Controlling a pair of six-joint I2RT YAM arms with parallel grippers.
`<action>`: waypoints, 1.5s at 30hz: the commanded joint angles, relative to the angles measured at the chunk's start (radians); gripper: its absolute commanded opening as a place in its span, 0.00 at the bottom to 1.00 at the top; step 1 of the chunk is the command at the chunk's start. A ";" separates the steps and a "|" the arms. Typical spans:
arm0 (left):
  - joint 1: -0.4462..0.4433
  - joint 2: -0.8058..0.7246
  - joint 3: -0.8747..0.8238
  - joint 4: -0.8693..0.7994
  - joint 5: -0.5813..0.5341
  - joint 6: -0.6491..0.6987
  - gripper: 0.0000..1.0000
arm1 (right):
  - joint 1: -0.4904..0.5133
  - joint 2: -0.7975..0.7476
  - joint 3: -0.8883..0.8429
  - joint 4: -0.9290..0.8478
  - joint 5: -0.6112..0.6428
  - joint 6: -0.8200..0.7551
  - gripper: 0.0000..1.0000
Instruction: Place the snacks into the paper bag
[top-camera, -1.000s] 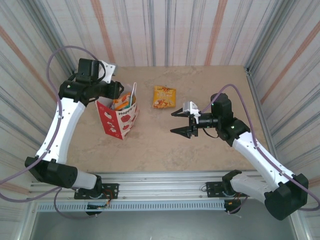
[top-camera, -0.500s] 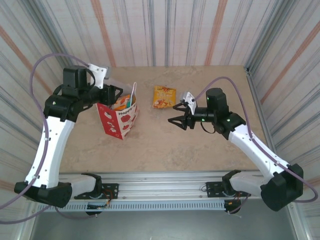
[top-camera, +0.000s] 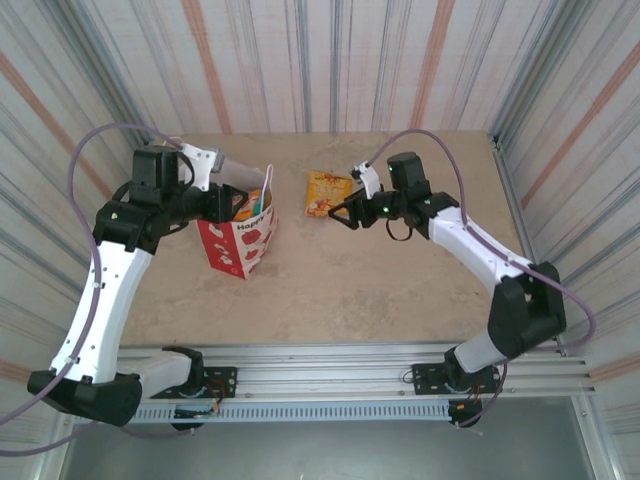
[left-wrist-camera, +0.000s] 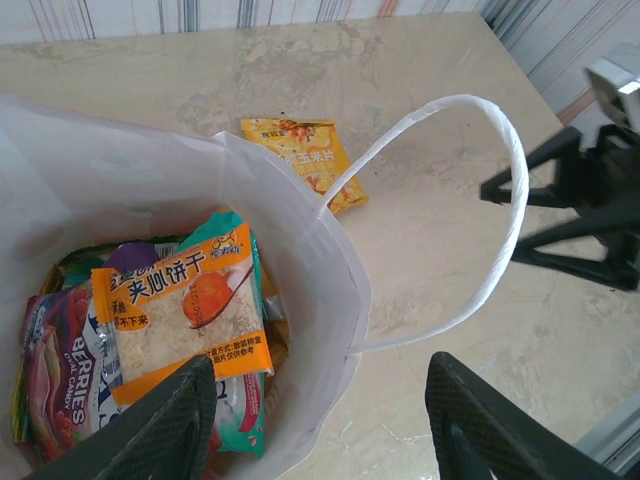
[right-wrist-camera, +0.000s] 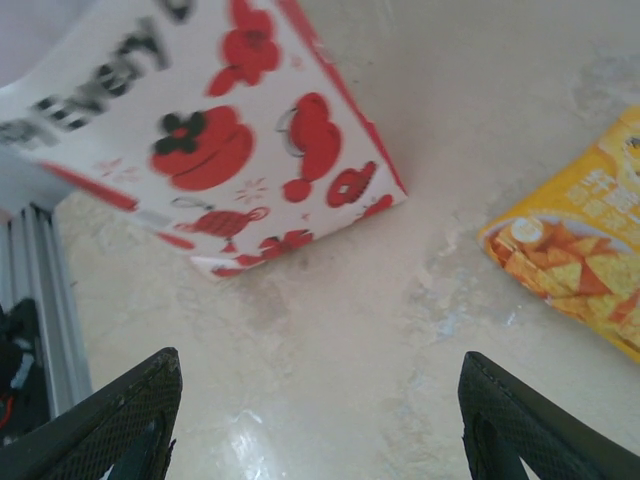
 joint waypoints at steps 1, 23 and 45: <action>0.015 -0.005 -0.003 0.009 0.027 -0.006 0.60 | -0.030 0.118 0.119 -0.085 0.039 0.150 0.74; 0.024 -0.018 -0.090 0.142 0.071 -0.118 0.59 | 0.117 0.338 -0.144 0.516 0.480 1.566 0.55; 0.025 -0.068 -0.171 0.209 0.136 -0.148 0.58 | 0.182 0.480 -0.157 0.633 0.719 1.743 0.44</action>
